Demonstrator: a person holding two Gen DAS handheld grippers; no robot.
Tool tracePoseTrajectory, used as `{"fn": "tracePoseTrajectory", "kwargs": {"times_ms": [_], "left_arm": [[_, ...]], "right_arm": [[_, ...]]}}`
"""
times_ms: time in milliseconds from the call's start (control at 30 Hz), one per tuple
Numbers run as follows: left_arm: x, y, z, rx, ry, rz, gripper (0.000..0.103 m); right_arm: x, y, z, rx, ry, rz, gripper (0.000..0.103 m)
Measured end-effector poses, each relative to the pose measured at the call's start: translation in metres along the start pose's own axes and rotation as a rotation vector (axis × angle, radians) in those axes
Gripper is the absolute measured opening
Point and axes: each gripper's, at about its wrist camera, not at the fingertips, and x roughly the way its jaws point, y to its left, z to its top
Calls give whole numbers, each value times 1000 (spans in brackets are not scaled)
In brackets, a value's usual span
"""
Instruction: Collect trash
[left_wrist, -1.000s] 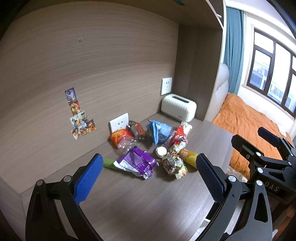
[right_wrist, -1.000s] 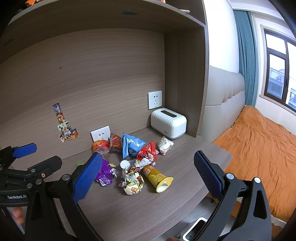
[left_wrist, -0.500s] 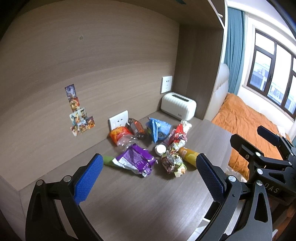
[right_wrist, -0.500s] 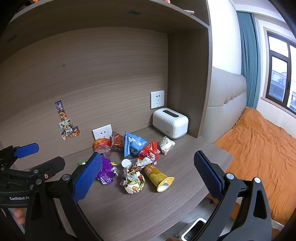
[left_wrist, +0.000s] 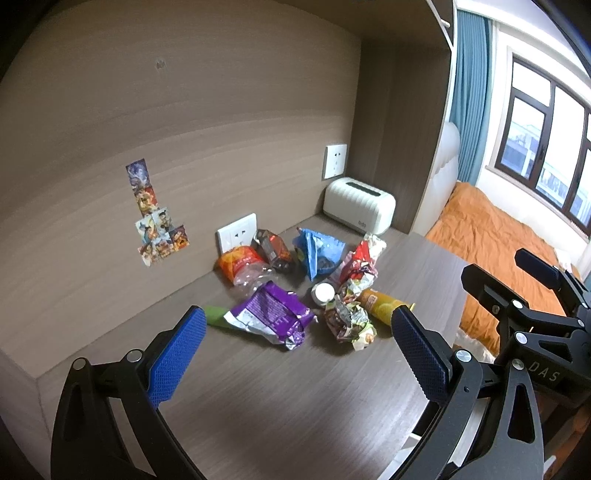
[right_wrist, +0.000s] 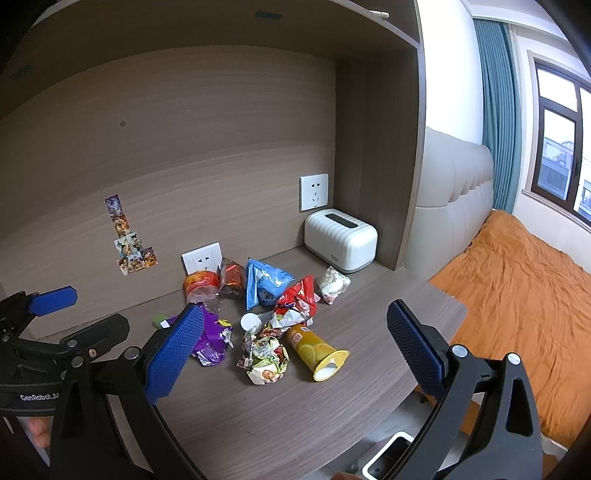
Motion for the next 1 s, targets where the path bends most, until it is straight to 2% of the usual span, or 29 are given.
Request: {"fn": "tracePoseTrajectory", "kwargs": {"times_ms": [300,467,600,733,1000], "left_arm": [[22,1,1,-1,22,-16,99],[47,5,-3,7,38,-12,99],[70,10,-8,63,39,9,99],[101,16,-14,130,73,12,99],[165,24,-27,258,156,-10,99]], "right_arm": [[17,-7,-3,4,20,-19,99],[38,-11,-9,7,66,-20,99],[58,-11,-16,-8,103,-32,99],[87,-9,-24,7,178,44,99],[146,19,-44,-79,311,86,99]]}}
